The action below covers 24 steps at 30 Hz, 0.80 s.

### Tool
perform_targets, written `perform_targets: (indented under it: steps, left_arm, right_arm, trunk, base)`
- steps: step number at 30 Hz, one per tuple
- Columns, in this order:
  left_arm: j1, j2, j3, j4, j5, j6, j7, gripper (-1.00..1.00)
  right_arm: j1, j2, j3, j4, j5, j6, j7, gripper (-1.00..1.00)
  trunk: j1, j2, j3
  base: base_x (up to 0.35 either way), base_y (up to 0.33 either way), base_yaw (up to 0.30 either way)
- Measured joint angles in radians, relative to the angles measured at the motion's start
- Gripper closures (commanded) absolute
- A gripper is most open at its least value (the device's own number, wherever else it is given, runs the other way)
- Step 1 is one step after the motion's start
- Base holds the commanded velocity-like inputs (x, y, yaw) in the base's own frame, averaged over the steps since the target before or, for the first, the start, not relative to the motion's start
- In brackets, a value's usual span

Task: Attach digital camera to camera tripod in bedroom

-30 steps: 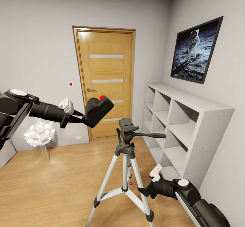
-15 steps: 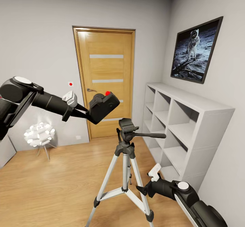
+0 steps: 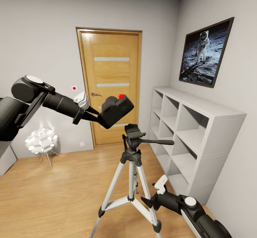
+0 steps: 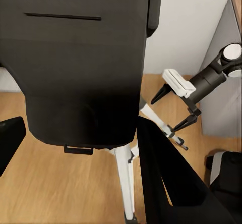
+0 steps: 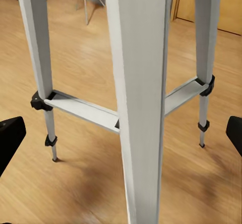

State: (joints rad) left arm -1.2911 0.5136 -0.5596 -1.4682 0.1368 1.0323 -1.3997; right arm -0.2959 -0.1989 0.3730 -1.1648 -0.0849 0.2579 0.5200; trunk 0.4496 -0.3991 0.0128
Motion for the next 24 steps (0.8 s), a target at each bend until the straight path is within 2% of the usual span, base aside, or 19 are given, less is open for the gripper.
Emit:
perform_targets:
  steps: [5, 13, 24]
  left_arm:
    - [-0.003, -0.012, -0.004, 0.009, 0.0, 0.0, -0.002, 1.0]
    - [-0.005, -0.02, -0.006, 0.013, 0.0, 0.0, -0.004, 1.0]
    - [-0.01, -0.022, -0.006, 0.009, 0.011, 0.0, -0.004, 1.0]
  right_arm:
    - [-0.003, 0.013, 0.001, 0.043, 0.003, -0.041, -0.002, -1.0]
    - [-0.008, 0.058, 0.001, 0.13, 0.004, -0.102, -0.004, -1.0]
    - [-0.015, 0.086, -0.002, 0.168, 0.003, -0.121, -0.028, -1.0]
  trunk:
    - [0.0, 0.0, 0.0]
    - [0.0, 0.0, 0.0]
    - [0.0, 0.0, 0.0]
  base:
    - [0.0, 0.0, 0.0]
    - [0.0, 0.0, 0.0]
    - [0.0, 0.0, 0.0]
